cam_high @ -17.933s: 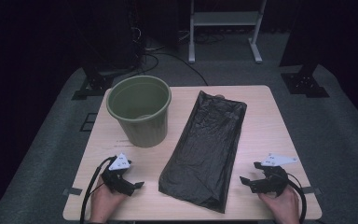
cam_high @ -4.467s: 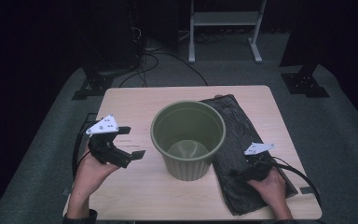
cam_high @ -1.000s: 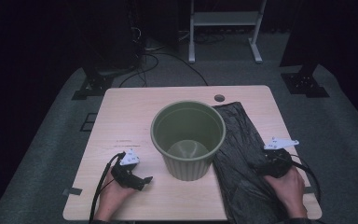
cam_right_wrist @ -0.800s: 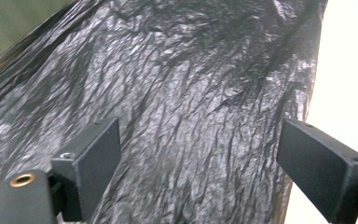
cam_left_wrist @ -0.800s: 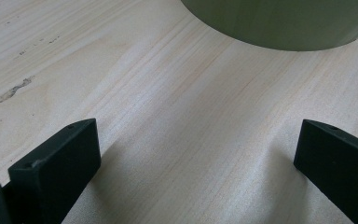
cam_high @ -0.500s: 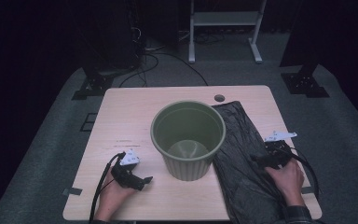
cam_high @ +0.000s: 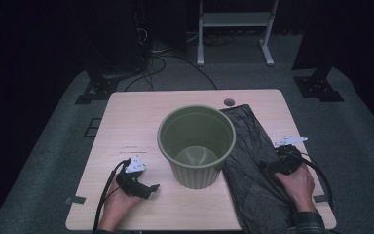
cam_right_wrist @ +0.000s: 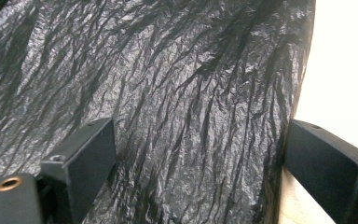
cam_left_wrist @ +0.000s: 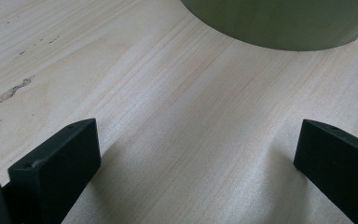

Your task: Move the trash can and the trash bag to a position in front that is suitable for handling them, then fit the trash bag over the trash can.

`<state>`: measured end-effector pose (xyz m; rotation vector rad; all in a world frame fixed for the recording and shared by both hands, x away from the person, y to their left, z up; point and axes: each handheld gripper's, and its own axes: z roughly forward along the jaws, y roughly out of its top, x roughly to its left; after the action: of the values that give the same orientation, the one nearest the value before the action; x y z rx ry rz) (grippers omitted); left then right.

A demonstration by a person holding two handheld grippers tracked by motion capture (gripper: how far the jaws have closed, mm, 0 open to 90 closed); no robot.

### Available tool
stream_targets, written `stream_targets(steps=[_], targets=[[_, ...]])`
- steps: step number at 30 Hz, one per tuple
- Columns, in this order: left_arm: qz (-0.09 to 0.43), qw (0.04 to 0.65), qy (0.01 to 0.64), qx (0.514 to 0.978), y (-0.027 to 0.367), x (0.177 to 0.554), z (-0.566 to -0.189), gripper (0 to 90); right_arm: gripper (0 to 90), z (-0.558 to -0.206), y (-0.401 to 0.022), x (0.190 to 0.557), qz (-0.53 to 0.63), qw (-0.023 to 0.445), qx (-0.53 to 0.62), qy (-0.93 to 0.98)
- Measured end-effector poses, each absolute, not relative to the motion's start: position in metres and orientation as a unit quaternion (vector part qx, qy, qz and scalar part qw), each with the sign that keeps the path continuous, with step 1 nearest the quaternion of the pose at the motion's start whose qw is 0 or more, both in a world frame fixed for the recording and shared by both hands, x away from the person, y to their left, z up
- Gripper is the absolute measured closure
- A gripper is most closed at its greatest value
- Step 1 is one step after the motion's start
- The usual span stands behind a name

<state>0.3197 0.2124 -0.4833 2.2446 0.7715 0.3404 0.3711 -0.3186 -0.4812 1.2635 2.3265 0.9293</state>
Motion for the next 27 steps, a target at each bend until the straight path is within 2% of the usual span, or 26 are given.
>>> stream_targets(steps=[18,27], targets=[[0.132,0.364,0.300,0.872,0.212,0.320,-0.483,0.0,8.1,-0.482,-0.301,0.372,0.374,0.122,0.423,0.816],[0.132,0.363,0.300,0.872,0.212,0.320,-0.483,0.0,8.2,-0.480,-0.288,0.371,0.363,0.117,0.411,0.828]])
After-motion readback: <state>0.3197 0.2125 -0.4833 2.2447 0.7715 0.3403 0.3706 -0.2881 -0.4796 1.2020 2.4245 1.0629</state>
